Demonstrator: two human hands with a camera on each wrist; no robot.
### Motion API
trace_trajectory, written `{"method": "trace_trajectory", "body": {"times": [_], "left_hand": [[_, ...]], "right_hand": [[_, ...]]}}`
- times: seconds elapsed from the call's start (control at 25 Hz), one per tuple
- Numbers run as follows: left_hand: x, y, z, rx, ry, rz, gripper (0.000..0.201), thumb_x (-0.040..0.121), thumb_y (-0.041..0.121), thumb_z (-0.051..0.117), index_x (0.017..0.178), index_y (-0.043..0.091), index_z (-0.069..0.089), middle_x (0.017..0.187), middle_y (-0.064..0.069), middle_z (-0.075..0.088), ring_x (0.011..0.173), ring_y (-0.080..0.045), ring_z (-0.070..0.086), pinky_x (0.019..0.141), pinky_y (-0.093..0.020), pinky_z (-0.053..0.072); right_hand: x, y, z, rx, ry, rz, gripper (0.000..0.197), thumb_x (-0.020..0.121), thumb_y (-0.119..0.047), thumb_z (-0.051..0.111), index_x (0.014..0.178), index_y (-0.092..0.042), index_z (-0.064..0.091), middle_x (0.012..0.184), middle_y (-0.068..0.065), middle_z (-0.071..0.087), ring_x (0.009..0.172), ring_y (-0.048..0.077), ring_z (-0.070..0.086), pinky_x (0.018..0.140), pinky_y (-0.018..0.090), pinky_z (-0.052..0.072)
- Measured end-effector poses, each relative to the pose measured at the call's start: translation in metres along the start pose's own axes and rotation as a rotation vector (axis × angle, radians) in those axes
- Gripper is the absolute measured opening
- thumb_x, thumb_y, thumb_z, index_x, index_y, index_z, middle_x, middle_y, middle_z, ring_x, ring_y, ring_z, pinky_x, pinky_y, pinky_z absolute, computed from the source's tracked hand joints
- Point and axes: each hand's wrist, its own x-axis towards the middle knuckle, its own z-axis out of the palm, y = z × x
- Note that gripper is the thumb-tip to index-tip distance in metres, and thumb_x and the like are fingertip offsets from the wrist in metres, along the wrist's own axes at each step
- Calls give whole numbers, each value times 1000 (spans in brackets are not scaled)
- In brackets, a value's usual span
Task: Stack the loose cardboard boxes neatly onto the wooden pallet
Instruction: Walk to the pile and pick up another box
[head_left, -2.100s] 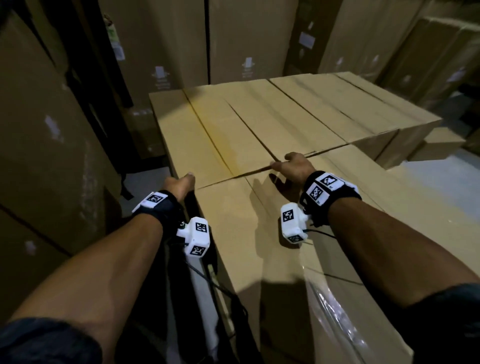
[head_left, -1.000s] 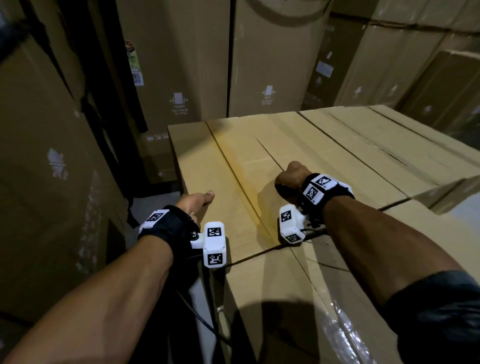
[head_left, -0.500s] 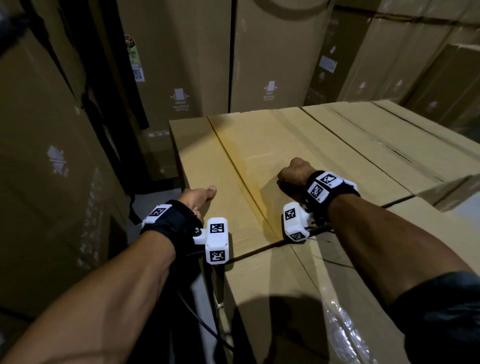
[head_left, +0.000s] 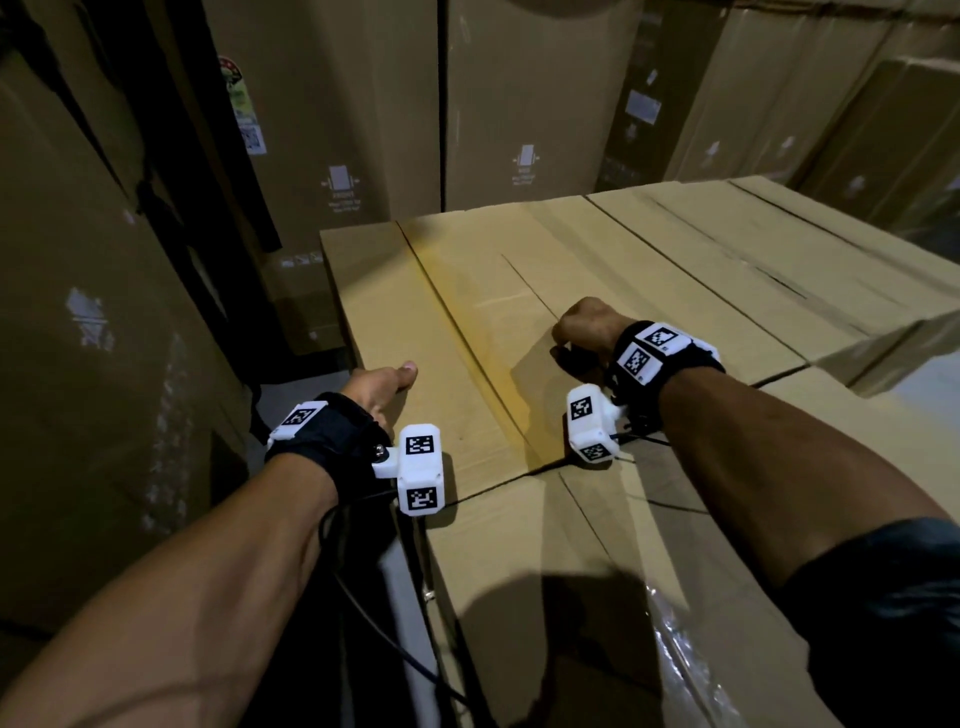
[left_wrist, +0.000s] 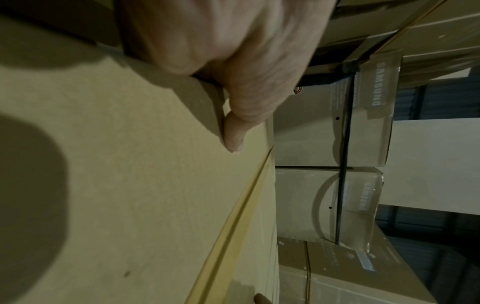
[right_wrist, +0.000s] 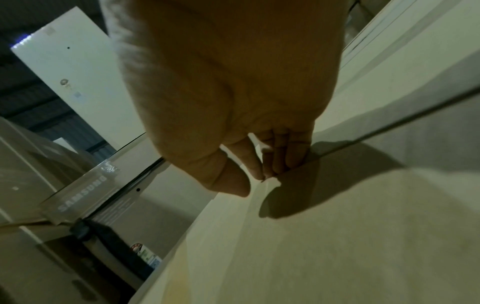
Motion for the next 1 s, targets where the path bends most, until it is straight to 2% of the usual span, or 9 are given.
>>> {"method": "trace_trajectory", "body": {"times": [0.08, 0.16, 0.24, 0.32, 0.36, 0.56, 0.76, 0.88, 1.0], "left_hand": [[0, -1, 1, -22, -28, -19, 108, 67, 46, 82, 151, 4, 30, 153, -16, 40, 136, -39, 43, 106, -60, 39], [-13, 1, 3, -7, -40, -35, 93, 77, 42, 79, 149, 2, 36, 151, -16, 43, 137, -39, 42, 110, -59, 35], [-19, 2, 5, 25, -31, -60, 67, 93, 35, 67, 144, -2, 43, 147, -16, 48, 137, -35, 43, 111, -51, 34], [-21, 4, 5, 49, -48, -69, 60, 96, 34, 64, 140, -3, 47, 145, -15, 50, 137, -33, 45, 111, -49, 36], [-22, 6, 5, 43, -55, -59, 62, 95, 36, 65, 140, -1, 47, 146, -14, 49, 136, -33, 45, 110, -50, 37], [-24, 7, 8, 34, -14, -57, 63, 93, 41, 66, 135, -2, 49, 143, -13, 53, 131, -33, 50, 105, -49, 44], [-27, 6, 13, 70, 4, -43, 62, 97, 37, 61, 137, -6, 43, 142, -16, 50, 129, -35, 50, 103, -48, 44], [-33, 7, 13, 65, 14, -21, 67, 95, 39, 63, 139, -6, 41, 141, -19, 50, 126, -38, 52, 101, -51, 46], [-29, 6, 15, 83, 30, -29, 63, 96, 41, 63, 136, -4, 43, 134, -11, 52, 121, -36, 55, 95, -45, 48]], "right_hand": [[-14, 4, -10, 102, -40, 14, 5, 91, -2, 61, 90, 2, 58, 87, 19, 54, 76, 33, 63, 54, 29, 57], [-22, 13, -21, 71, -17, -16, 5, 96, -1, 57, 99, 1, 62, 92, 18, 56, 73, 28, 59, 44, 19, 48], [-26, 24, -36, -89, -10, -84, 18, 97, -4, 59, 114, -3, 68, 108, 17, 64, 85, 23, 60, 60, 14, 50], [-30, 37, -50, -233, -77, -108, 31, 98, -10, 62, 128, -8, 65, 131, 13, 62, 111, 22, 58, 92, 23, 45], [-33, 43, -55, -278, -121, -101, 36, 98, -12, 62, 134, -9, 62, 139, 11, 58, 120, 23, 54, 100, 27, 40], [-48, 64, -63, -332, -209, -106, 60, 97, -18, 65, 152, -17, 42, 159, 2, 35, 136, 25, 44, 98, 25, 36], [-46, 73, -59, -513, -237, -177, 75, 96, -37, 66, 158, -27, 26, 168, -4, 13, 151, 20, 21, 115, 28, 20], [-44, 72, -59, -552, -234, -188, 76, 96, -39, 66, 159, -27, 25, 168, -4, 12, 152, 20, 18, 118, 31, 18], [-43, 72, -59, -555, -228, -183, 77, 95, -39, 66, 159, -28, 24, 168, -3, 12, 152, 21, 18, 120, 34, 18]]}}
